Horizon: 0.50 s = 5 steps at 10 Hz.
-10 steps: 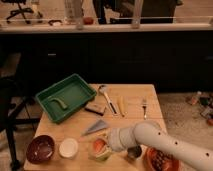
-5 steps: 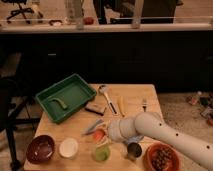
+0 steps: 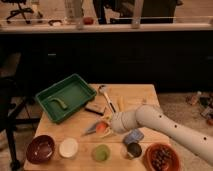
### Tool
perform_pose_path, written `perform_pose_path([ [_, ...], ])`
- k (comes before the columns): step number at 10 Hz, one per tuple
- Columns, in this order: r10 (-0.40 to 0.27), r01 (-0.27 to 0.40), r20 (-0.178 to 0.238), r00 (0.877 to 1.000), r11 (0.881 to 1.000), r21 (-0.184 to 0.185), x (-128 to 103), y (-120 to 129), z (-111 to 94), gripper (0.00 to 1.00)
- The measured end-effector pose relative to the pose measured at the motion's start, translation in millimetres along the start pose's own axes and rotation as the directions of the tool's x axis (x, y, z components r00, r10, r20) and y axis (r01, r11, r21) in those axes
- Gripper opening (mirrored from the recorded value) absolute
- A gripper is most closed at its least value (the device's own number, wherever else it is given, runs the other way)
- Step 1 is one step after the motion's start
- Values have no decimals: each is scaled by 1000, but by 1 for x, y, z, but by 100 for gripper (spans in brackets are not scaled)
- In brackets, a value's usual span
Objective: Place apple in table surface
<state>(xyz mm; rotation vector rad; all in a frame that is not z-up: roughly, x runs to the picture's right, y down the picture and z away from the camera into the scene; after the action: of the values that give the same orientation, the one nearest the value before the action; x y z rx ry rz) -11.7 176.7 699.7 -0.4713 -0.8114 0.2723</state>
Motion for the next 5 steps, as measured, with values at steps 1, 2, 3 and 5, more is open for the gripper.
perform_pose_path([
  [1, 8, -8, -10, 1000, 1000, 16, 5, -11, -4, 0],
  [2, 10, -9, -15, 1000, 1000, 26, 7, -18, -6, 0],
  [3, 16, -15, -23, 1000, 999, 41, 11, -28, -10, 0],
  [5, 22, -20, -29, 999, 999, 51, 15, -33, -14, 0],
])
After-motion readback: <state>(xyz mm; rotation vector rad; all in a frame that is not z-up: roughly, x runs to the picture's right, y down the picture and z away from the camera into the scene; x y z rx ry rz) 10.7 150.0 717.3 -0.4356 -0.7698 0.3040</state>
